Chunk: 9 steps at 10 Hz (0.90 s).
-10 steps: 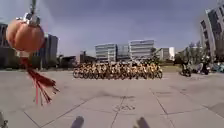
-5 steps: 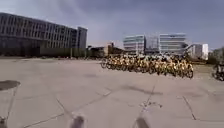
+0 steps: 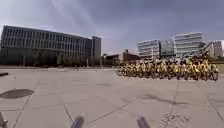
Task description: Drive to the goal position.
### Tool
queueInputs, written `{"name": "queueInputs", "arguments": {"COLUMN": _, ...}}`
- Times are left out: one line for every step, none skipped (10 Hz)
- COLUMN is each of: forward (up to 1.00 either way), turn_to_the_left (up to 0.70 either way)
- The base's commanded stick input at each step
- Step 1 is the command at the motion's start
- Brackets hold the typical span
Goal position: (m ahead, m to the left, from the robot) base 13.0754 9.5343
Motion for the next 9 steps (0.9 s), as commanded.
{"name": "queueInputs", "arguments": {"forward": 0.98, "turn_to_the_left": 0.39}}
{"name": "queueInputs", "arguments": {"forward": 0.98, "turn_to_the_left": 0.39}}
{"name": "queueInputs", "arguments": {"forward": 0.98, "turn_to_the_left": 0.39}}
{"name": "queueInputs", "arguments": {"forward": 0.98, "turn_to_the_left": 0.39}}
{"name": "queueInputs", "arguments": {"forward": 0.98, "turn_to_the_left": 0.39}}
{"name": "queueInputs", "arguments": {"forward": 0.98, "turn_to_the_left": 0.39}}
{"name": "queueInputs", "arguments": {"forward": 0.98, "turn_to_the_left": 0.39}}
{"name": "queueInputs", "arguments": {"forward": 0.98, "turn_to_the_left": 0.39}}
{"name": "queueInputs", "arguments": {"forward": 0.98, "turn_to_the_left": 0.39}}
